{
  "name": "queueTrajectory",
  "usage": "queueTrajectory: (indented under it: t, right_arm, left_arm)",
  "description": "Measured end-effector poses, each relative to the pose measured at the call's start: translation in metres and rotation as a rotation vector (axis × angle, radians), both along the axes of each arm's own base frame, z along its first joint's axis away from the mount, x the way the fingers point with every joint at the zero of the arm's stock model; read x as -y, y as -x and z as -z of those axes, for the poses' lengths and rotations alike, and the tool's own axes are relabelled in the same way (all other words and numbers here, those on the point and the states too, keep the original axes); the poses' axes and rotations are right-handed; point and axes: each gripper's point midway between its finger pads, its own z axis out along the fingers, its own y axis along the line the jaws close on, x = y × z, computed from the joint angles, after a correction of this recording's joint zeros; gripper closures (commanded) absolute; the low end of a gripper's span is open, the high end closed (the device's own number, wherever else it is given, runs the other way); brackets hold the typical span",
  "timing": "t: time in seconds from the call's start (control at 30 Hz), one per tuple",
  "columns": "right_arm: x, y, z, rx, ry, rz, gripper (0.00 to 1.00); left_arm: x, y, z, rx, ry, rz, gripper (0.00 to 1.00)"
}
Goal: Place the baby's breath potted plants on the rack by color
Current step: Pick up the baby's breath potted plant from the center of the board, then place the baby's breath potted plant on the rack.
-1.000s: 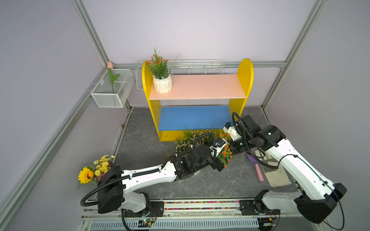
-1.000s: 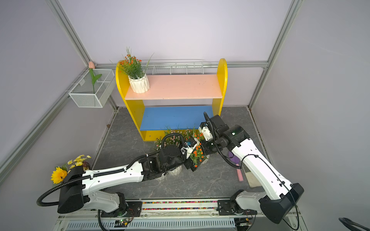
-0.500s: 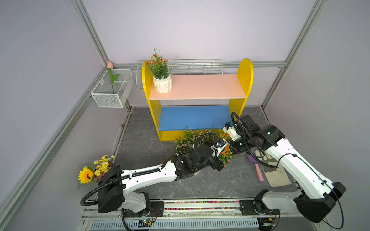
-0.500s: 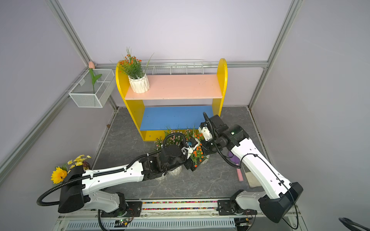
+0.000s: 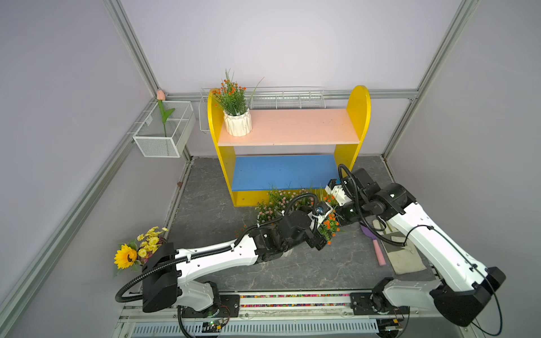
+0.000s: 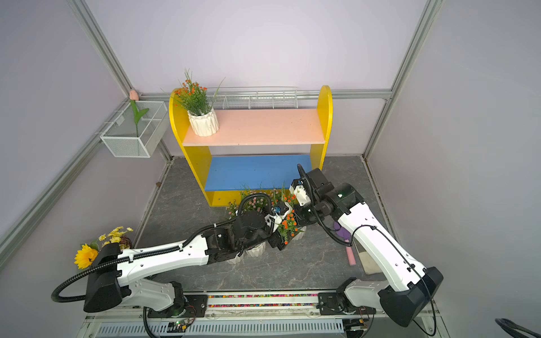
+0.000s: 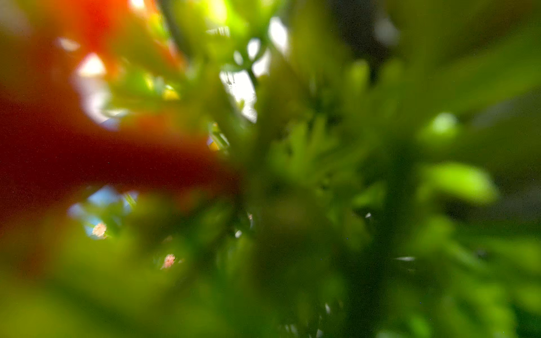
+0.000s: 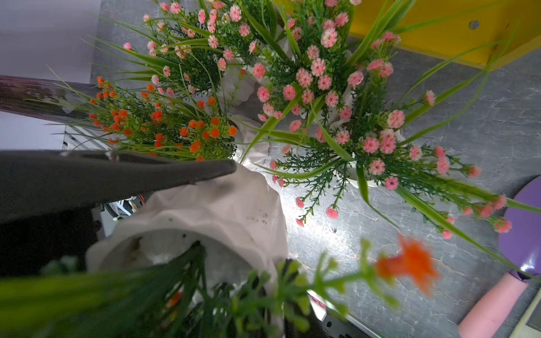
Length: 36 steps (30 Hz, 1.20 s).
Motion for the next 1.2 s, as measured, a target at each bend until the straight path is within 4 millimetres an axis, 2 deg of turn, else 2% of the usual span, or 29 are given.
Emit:
queueTrajectory:
  t: [0.37, 0.47, 0.67, 0.9, 1.07, 1.2]
  right_arm:
    - [0.006, -0.012, -0.015, 0.077, -0.066, 0.046, 0.77]
    - [0.012, -0.013, -0.014, 0.081, -0.067, 0.064, 0.77]
    - [0.037, -0.011, -0.013, 0.104, -0.07, 0.142, 0.74]
    - [0.061, -0.003, -0.011, 0.13, -0.075, 0.214, 0.74]
    - [0.068, 0.003, 0.005, 0.103, -0.062, 0.238, 0.74]
    - [0.071, 0.007, 0.017, 0.083, -0.059, 0.253, 0.74]
  left_arm:
    - [-0.015, -0.004, 0.022, -0.021, -0.096, -0.048, 0.65]
    - [-0.017, -0.004, 0.02, -0.019, -0.097, -0.055, 0.65]
    - [-0.029, -0.005, 0.007, -0.01, -0.084, -0.076, 0.65]
    - [-0.045, -0.024, -0.023, -0.013, -0.04, -0.144, 0.65]
    - [-0.056, -0.044, -0.059, 0.0, 0.027, -0.216, 0.65]
    - [-0.062, -0.053, -0.089, 0.024, 0.065, -0.255, 0.65]
